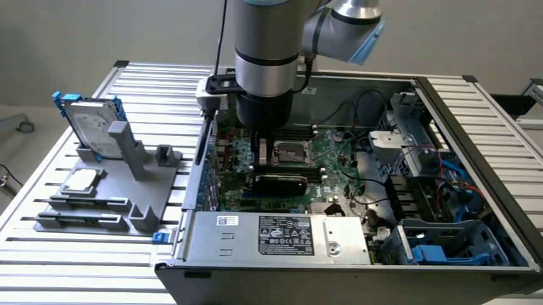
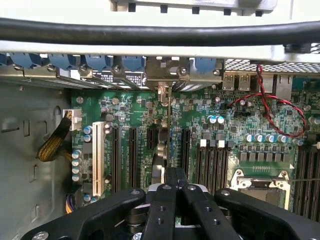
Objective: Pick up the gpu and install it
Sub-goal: 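Press down on the gpu until it lock into place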
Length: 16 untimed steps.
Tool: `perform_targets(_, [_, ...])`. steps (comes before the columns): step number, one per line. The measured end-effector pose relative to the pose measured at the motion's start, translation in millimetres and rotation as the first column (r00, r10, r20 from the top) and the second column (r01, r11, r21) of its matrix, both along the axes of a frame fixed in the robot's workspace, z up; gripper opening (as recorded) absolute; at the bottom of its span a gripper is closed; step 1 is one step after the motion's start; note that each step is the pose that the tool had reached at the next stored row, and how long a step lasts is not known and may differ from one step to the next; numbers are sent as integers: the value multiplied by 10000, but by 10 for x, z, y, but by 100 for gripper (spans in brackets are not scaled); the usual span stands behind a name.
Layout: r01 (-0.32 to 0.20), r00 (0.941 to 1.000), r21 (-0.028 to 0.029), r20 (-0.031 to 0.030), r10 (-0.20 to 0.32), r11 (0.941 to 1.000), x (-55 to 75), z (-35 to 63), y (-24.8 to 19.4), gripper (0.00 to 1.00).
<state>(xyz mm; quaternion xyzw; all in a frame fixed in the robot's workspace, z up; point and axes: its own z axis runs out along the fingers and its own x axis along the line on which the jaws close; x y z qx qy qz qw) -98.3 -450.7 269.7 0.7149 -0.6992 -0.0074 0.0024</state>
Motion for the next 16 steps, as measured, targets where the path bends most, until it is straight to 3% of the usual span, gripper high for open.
perform_targets(13, [1,10000,-2,-1,-1,10000,0,-45,2,11])
perform_targets(16, [2,10000,20,2,-2,10000,0,-32,4,11])
